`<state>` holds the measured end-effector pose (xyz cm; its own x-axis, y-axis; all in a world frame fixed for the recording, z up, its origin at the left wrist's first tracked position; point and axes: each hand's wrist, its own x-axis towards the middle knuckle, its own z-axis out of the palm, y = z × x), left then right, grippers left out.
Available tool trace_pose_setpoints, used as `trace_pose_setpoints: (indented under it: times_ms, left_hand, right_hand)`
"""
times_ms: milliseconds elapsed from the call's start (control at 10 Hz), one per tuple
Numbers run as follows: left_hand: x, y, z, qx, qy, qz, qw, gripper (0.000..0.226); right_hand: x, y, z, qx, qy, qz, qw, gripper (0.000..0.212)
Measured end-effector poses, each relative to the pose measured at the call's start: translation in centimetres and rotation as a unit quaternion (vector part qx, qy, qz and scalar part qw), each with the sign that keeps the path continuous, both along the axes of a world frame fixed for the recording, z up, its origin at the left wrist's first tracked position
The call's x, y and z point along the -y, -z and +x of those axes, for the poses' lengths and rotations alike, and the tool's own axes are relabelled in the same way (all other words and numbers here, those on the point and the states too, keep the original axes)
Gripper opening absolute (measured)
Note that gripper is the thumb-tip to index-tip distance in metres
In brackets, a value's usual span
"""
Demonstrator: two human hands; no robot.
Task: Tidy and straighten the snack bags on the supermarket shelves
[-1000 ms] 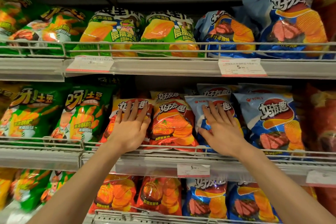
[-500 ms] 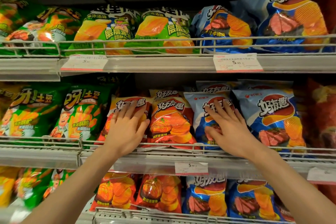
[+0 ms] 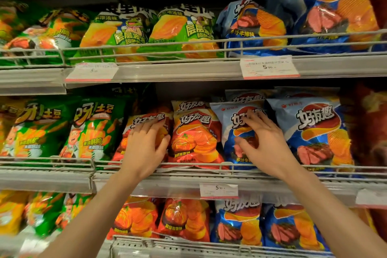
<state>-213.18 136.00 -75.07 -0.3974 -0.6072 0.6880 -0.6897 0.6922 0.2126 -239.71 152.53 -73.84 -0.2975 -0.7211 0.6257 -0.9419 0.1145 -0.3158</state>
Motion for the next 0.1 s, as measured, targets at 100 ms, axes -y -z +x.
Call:
trace_pose_setpoints:
  times_ms: [100]
  left_hand:
    - [-1.34,0.95,-0.53,-0.12,0.031,0.02,0.992,0.036]
  right_hand:
    - [-0.91,0.36,0.37,0.058,-0.011,-0.114,0.992,0.037]
